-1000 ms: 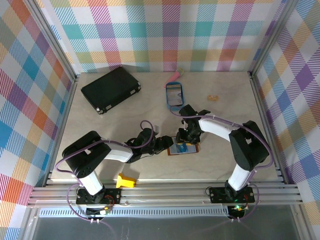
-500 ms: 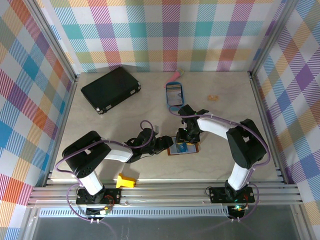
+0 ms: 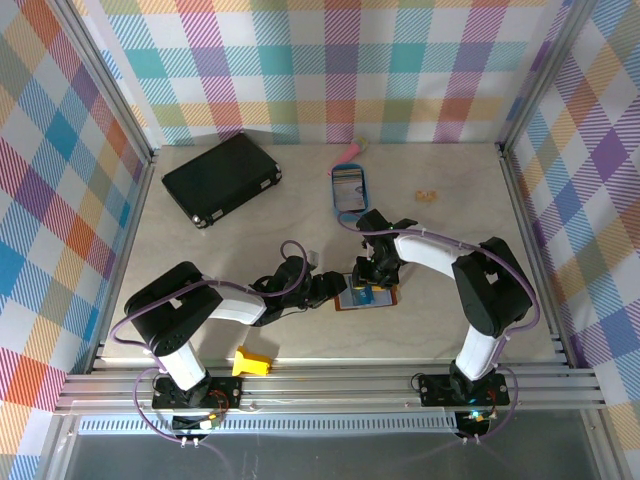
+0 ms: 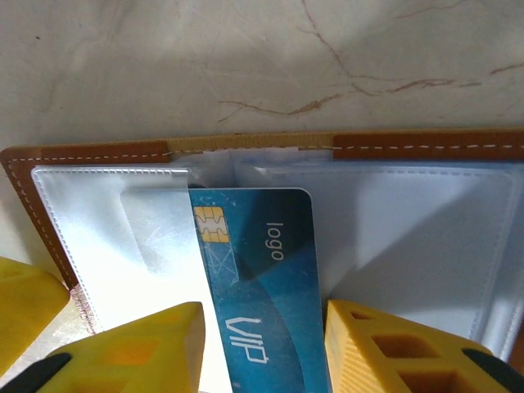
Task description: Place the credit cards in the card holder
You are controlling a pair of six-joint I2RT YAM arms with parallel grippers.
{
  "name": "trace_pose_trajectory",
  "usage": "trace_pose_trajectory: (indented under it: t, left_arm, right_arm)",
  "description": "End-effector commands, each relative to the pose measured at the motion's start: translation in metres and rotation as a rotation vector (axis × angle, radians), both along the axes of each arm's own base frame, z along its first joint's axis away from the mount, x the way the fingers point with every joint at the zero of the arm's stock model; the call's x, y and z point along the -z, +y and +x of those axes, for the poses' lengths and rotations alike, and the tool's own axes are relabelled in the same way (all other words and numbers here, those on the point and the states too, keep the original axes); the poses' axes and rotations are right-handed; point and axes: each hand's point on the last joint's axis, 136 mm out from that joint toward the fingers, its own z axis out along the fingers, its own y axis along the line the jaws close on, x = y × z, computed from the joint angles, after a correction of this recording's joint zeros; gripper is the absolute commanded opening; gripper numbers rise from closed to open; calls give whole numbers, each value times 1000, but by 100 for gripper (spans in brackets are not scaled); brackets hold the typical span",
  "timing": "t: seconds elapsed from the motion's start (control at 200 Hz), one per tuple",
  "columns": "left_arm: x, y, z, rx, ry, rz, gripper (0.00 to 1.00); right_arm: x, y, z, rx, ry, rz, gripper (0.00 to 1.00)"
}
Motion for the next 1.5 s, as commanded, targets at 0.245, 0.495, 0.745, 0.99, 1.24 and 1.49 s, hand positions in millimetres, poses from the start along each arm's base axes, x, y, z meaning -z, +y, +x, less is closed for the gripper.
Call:
trace_pose_trajectory:
  t: [0.245, 0.495, 0.745, 0.99, 1.24, 1.49]
  left_arm:
    - [3, -2, -6, 15, 1, -13, 56]
    - [3, -3, -6, 18, 0, -17, 55]
    - [4, -1, -6, 15, 0, -13, 54]
    - [3, -3, -5, 16, 0, -16, 54]
    - [4, -2, -6, 15, 2, -14, 54]
    - [3, -3, -6, 18, 1, -16, 53]
  right_arm:
    - [-7, 20, -2, -7, 5, 99, 37]
    - [-7, 24, -3, 6, 16, 128, 35]
    - [-15, 6, 2, -3, -43, 31, 38]
    - [-10, 5, 1, -11, -30, 20, 42]
    - [-3, 11, -3, -17, 2, 44, 42]
    - [1, 12, -4, -21, 14, 47, 40]
